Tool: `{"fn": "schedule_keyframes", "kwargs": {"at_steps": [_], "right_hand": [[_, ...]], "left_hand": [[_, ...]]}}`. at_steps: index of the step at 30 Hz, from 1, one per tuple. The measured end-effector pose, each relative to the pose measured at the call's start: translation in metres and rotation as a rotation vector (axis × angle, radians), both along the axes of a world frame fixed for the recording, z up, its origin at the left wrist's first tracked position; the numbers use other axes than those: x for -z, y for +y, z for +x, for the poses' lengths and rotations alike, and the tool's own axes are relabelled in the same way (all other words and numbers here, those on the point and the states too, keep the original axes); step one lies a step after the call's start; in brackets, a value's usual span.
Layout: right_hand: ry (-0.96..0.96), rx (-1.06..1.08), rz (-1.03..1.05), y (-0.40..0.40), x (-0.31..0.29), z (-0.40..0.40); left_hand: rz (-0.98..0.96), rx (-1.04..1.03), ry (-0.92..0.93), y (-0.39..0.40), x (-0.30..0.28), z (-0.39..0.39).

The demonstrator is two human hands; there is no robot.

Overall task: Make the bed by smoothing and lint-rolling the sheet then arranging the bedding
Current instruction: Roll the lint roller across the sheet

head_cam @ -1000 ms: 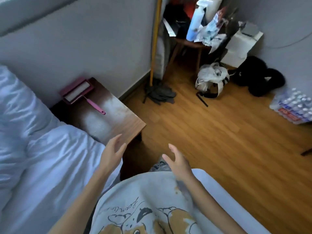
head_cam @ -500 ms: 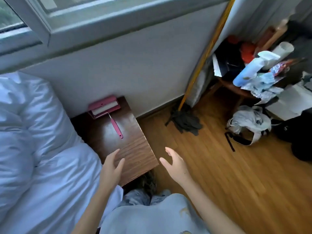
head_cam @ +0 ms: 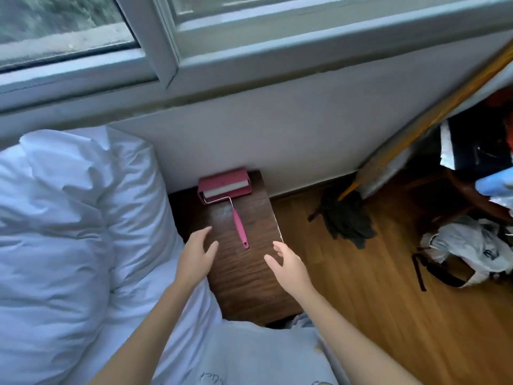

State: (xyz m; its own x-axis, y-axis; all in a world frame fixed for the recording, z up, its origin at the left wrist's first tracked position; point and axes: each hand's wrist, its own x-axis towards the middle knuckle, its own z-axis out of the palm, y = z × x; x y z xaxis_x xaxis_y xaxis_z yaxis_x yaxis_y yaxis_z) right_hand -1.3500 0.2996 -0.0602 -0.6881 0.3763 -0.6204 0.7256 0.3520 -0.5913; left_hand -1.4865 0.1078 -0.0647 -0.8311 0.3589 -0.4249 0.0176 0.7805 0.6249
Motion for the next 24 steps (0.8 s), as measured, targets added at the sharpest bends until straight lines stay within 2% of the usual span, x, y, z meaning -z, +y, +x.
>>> {"fn": "schedule_keyframes", "kwargs": {"at_steps": [4, 13, 19, 24], "right_hand": [[-0.076, -0.075, -0.002, -0.006, 0.040, -0.048], [-0.202, 0.014, 0.040, -0.009, 0.126, -0.128], [-0.248, 0.041, 0.034, -0.015, 0.162, -0.156], [-0.205, 0.018, 0.022, -0.023, 0.177, -0.176]], "left_hand": [[-0.083, 0.055, 0.040, 0.006, 0.027, -0.040], [-0.267, 0.103, 0.119, 0.032, 0.090, -0.111], [-0.298, 0.257, 0.347, 0.051, 0.122, -0.159], [-0.354, 0.350, 0.275, 0.062, 0.151, -0.174]]}}
